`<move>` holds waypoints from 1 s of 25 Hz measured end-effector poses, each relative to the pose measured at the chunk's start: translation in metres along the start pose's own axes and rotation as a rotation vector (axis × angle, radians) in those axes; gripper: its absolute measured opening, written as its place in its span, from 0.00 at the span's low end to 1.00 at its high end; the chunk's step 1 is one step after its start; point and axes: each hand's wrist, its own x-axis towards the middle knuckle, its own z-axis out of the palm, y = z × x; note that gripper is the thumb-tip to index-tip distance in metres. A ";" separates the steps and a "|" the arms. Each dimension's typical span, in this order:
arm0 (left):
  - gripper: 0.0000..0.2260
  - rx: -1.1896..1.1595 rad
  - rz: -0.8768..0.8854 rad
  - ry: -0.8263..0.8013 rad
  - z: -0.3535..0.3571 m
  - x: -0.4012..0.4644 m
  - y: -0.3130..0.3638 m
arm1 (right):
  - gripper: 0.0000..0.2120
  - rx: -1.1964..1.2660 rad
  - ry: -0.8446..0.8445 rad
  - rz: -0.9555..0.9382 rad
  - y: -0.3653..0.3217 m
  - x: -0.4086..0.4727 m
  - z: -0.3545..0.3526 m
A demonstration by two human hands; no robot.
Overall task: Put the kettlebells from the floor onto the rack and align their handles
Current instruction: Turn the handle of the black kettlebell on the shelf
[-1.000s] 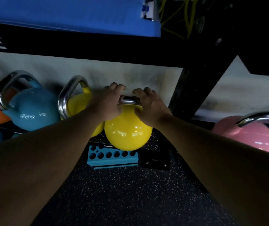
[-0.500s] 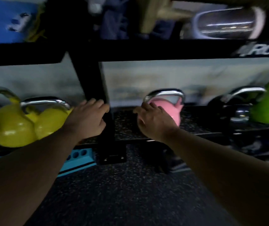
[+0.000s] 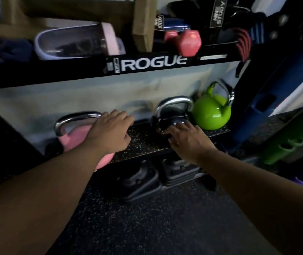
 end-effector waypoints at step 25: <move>0.39 -1.285 -1.124 0.267 0.118 0.230 0.132 | 0.33 0.670 -0.131 0.185 0.185 0.168 0.070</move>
